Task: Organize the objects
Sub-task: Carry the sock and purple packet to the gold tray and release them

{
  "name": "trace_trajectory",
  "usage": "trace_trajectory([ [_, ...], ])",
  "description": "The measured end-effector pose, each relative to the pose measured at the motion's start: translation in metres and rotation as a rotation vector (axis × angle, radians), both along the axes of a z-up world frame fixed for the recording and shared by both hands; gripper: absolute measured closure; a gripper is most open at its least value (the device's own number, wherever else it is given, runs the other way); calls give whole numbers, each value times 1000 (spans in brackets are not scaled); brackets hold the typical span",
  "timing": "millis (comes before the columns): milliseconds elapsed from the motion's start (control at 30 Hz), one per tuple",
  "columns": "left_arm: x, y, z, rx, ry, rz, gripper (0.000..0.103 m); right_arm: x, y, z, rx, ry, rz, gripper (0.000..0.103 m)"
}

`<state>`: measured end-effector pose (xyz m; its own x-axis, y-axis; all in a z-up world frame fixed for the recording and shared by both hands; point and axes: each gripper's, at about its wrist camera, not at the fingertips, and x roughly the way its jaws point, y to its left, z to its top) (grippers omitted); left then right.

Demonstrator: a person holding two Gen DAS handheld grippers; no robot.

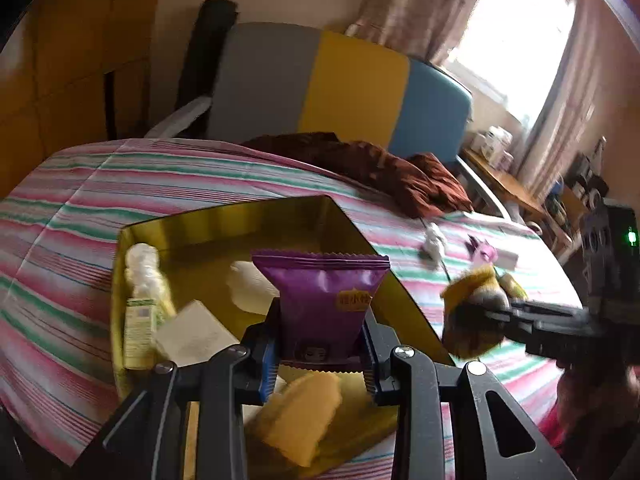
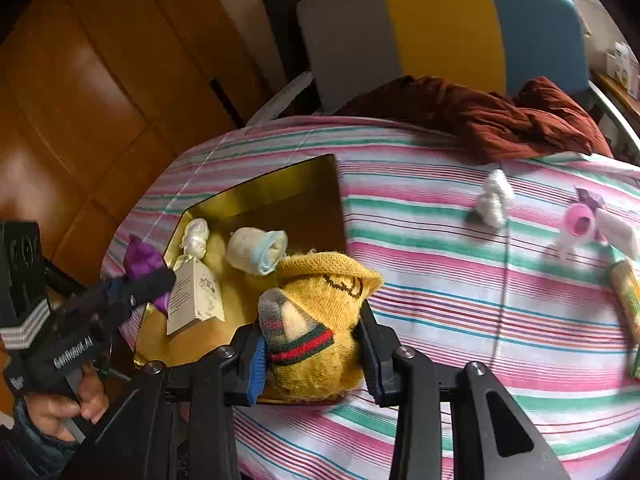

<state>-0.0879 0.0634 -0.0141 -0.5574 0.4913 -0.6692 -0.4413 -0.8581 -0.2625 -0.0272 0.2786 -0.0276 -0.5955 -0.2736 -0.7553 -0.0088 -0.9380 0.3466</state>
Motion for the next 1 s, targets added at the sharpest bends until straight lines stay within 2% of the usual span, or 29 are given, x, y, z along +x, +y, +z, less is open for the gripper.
trace_trajectory([
  [300,-37,-35,0,5,-20,83,69,-14,-24,-6,18,-16,47,65],
  [633,-78,-37,-1,-34,-17,107,67,-25,-42,-17,73,-41,73,63],
  [733,-88,-38,3,-42,-7,131,55,-28,-51,-21,73,-52,101,58],
  [867,-88,-44,10,-36,16,155,49,-27,-64,-28,53,-64,147,55],
  [967,-80,-47,10,-33,22,163,41,-26,-64,-36,28,-92,149,49],
  [1000,-78,-48,9,-40,29,166,39,-25,-65,-37,13,-100,155,41],
])
